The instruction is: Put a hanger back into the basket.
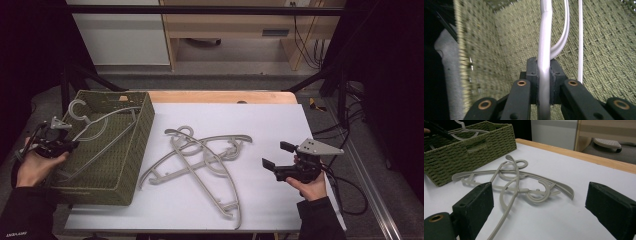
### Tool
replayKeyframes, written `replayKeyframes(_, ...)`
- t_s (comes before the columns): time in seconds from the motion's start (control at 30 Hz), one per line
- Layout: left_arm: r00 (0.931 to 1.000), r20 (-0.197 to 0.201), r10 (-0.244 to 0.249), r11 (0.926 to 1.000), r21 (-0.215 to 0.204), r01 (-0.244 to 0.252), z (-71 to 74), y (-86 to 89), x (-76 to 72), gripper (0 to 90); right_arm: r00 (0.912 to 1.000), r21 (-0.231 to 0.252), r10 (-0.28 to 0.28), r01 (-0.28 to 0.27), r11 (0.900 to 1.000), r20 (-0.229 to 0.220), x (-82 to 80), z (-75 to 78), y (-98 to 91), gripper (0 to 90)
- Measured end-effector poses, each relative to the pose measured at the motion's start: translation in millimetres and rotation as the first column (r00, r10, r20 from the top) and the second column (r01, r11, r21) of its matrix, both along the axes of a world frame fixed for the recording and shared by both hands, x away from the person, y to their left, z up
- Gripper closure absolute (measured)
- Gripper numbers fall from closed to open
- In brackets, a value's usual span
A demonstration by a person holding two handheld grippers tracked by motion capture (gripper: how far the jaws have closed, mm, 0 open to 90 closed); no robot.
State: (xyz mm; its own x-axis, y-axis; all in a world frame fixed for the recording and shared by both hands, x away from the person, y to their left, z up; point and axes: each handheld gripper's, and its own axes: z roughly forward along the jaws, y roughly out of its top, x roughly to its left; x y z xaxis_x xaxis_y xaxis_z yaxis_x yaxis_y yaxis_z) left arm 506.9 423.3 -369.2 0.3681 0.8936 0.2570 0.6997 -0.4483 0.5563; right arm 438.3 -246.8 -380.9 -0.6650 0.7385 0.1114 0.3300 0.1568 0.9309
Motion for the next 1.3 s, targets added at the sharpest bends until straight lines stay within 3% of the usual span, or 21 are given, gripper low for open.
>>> replayKeyframes(0.17,0.9978,-0.049,0.045,0.9989,-0.014,-0.045,-8.3,1.0,6.4,80.1,1.0,-0.004,0.004,-0.004,1.0,-0.001,0.1,-0.4,0.4,8.2)
replayKeyframes(0.33,0.9912,-0.09,0.096,0.9953,0.012,-0.096,-14.7,4.8,10.4,78.9,1.0,-0.005,0.003,-0.003,1.0,0.002,0.0,-0.3,0.0,8.1)
replayKeyframes(0.5,0.9877,-0.111,0.11,0.9937,0.033,-0.107,-19.3,7.7,10.4,77.6,1.0,-0.011,0.009,-0.009,0.9999,-0.002,0.5,-1.3,1.0,8.0)
replayKeyframes(0.57,0.987,-0.106,0.121,0.9927,0.019,-0.119,-18.5,11.2,8.6,77.2,1.0,-0.006,0.006,-0.006,1.0,-0.005,0.3,-1.5,1.7,8.0)
replayKeyframes(0.7,0.9909,-0.052,0.124,0.9914,-0.036,-0.126,-7.9,15.5,-0.4,76.2,1.0,-0.008,0.006,-0.006,1.0,-0.003,0.2,-1.5,1.0,8.0)
replayKeyframes(0.8,0.9925,0.007,0.122,0.987,-0.106,-0.121,3.8,12.4,-9.2,73.3,1.0,-0.006,0.003,-0.003,1.0,-0.003,0.0,-1.3,0.6,8.0)
replayKeyframes(0.87,0.9931,0.033,0.112,0.9836,-0.146,-0.106,9.9,8.7,-14.7,68.3,1.0,-0.004,0.0,0.0,1.0,-0.003,-0.3,-0.9,-0.1,8.0)
replayKeyframes(0.93,0.9923,0.09,0.085,0.9776,-0.2,-0.066,19.3,-1.0,-24.2,63.2,1.0,-0.005,0.001,-0.001,1.0,0.002,0.0,-1.1,-1.2,8.0)
replayKeyframes(1.03,0.9838,0.165,0.07,0.9617,-0.273,-0.023,28.7,-16.9,-34.9,53.7,1.0,-0.002,-0.004,0.004,1.0,-0.004,0.1,-1.5,-1.4,7.8)
replayKeyframes(1.13,0.9727,0.227,0.049,0.9474,-0.319,0.027,35.8,-33.8,-43.8,44.4,1.0,-0.003,-0.008,0.008,1.0,-0.001,0.5,-1.9,-1.0,7.7)
replayKeyframes(1.3,0.9531,0.302,-0.015,0.9282,-0.35,0.126,42.9,-69.4,-57.5,32.9,0.9999,-0.004,-0.013,0.013,0.9999,-0.003,-0.2,-2.3,-1.3,7.5)
